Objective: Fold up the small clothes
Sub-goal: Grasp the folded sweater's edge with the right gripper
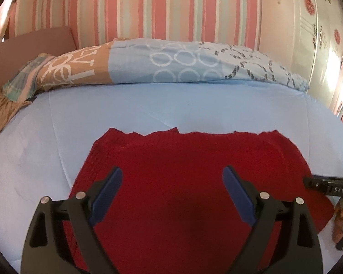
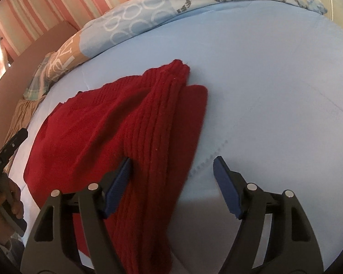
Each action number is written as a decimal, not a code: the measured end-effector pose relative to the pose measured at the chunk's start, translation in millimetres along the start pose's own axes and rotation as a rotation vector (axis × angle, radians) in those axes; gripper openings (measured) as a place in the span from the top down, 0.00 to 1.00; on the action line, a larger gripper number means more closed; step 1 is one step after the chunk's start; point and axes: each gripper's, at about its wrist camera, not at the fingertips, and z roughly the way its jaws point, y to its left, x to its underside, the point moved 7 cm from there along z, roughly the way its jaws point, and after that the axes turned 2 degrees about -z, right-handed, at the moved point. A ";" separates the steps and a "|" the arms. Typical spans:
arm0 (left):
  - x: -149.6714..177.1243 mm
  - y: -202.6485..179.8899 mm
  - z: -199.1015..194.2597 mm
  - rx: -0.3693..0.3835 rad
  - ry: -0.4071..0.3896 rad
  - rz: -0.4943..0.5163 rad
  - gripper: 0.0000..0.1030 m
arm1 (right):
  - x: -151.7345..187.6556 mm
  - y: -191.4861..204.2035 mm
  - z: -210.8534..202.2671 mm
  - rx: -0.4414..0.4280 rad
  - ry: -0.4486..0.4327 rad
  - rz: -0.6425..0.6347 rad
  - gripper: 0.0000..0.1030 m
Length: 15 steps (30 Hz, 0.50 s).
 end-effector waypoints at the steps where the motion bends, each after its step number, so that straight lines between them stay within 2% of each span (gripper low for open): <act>1: 0.5 0.0 1.6 0.004 0.005 -0.006 0.13 | -1.0 -0.2 2.2 -0.015 0.006 0.011 0.28; 9: 10.0 -2.9 11.8 0.018 0.020 0.000 0.13 | -1.3 -0.7 12.2 -0.062 0.051 0.045 0.30; 12: 11.3 -2.6 13.6 0.019 0.021 -0.001 0.13 | 3.7 5.0 14.1 -0.121 0.061 0.053 0.60; 15: 11.5 -2.5 15.0 0.024 0.031 -0.012 0.13 | 3.9 8.5 7.9 -0.119 0.042 0.033 0.70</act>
